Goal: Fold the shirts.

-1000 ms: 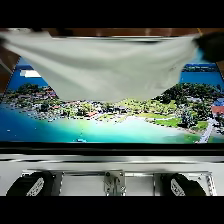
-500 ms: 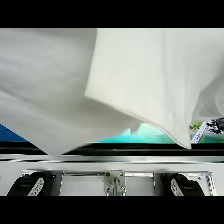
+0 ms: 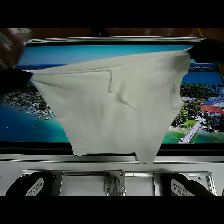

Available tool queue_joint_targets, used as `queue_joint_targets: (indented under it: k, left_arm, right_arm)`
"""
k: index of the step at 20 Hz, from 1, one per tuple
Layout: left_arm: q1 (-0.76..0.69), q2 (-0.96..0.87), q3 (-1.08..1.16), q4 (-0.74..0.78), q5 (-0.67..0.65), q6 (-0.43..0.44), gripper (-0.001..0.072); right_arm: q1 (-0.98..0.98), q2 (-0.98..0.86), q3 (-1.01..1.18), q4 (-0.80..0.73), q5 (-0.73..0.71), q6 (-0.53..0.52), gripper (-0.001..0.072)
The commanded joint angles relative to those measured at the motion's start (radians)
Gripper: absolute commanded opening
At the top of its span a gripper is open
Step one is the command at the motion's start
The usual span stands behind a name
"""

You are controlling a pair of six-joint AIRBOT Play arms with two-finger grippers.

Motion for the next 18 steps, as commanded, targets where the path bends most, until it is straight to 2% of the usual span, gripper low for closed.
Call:
queue_joint_targets:
  k: [1, 5, 8, 10, 11, 12, 13, 14, 15, 16, 17, 18]
  left_arm:
    - [-0.007, -0.224, -0.145, -0.204, 0.261, -0.021, 0.0036]
    - [-0.067, -0.498, -0.142, -0.358, 0.318, 0.001, 0.0037]
    - [-0.126, -0.623, -0.142, -0.375, 0.3, -0.002, 0.0037]
    - [-0.143, -0.644, -0.142, -0.392, 0.286, -0.007, 0.0041]
    - [-0.135, -0.639, -0.14, -0.394, 0.274, -0.007, 0.0143]
    - [-0.112, -0.63, -0.125, -0.393, 0.227, -0.006, 0.0427]
    - [-0.074, -0.624, -0.102, -0.393, 0.157, -0.007, 0.0665]
    - [-0.018, -0.62, -0.069, -0.389, 0.046, -0.003, 0.0691]
    - [0.042, -0.617, -0.038, -0.38, -0.075, 0.01, 0.0684]
    - [0.106, -0.613, -0.012, -0.351, -0.21, 0.022, 0.0601]
    - [0.159, -0.603, -0.003, -0.304, -0.317, 0.026, 0.0467]
    - [0.2, -0.58, -0.014, -0.228, -0.399, 0.026, 0.0391]
  right_arm:
    - [0.0, -0.254, -0.023, 0.02, -0.143, 0.118, 0.0067]
    - [0.006, -0.41, -0.023, 0.058, -0.22, 0.256, 0.0067]
    - [0.026, -0.483, -0.023, 0.063, -0.177, 0.262, 0.0067]
    - [0.045, -0.503, -0.023, 0.069, -0.161, 0.261, 0.0071]
    - [0.052, -0.5, -0.023, 0.075, -0.181, 0.253, 0.0133]
    - [0.051, -0.491, -0.015, 0.076, -0.187, 0.248, 0.038]
    - [0.042, -0.475, 0.003, 0.07, -0.178, 0.211, 0.0636]
    - [0.026, -0.453, 0.026, 0.059, -0.156, 0.157, 0.0657]
    - [0.001, -0.427, 0.054, 0.023, -0.123, 0.11, 0.0657]
    - [-0.028, -0.399, 0.073, -0.037, -0.09, 0.091, 0.0656]
    - [-0.064, -0.371, 0.083, -0.116, -0.044, 0.09, 0.0654]
    - [-0.103, -0.352, 0.083, -0.177, 0.021, 0.091, 0.0653]
